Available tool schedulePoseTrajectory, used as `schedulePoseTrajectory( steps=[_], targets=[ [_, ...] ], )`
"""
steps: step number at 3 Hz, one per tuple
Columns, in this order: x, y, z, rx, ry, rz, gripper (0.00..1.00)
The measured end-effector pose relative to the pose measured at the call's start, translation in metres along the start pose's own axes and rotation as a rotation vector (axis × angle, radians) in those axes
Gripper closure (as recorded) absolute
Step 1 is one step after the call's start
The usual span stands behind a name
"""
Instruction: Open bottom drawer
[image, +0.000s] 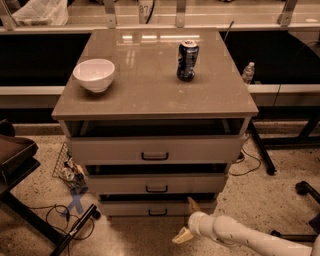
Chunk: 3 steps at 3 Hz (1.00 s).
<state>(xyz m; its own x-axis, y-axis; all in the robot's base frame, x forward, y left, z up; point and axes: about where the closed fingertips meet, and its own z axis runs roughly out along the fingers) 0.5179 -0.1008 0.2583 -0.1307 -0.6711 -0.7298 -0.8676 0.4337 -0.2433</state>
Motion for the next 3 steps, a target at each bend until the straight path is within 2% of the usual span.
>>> schedulePoseTrajectory(
  steps=[2, 3],
  targets=[
    [0.015, -0.018, 0.040, -0.047, 0.105, -0.077, 0.00],
    [0.028, -0.021, 0.053, -0.058, 0.149, -0.085, 0.00]
  ],
)
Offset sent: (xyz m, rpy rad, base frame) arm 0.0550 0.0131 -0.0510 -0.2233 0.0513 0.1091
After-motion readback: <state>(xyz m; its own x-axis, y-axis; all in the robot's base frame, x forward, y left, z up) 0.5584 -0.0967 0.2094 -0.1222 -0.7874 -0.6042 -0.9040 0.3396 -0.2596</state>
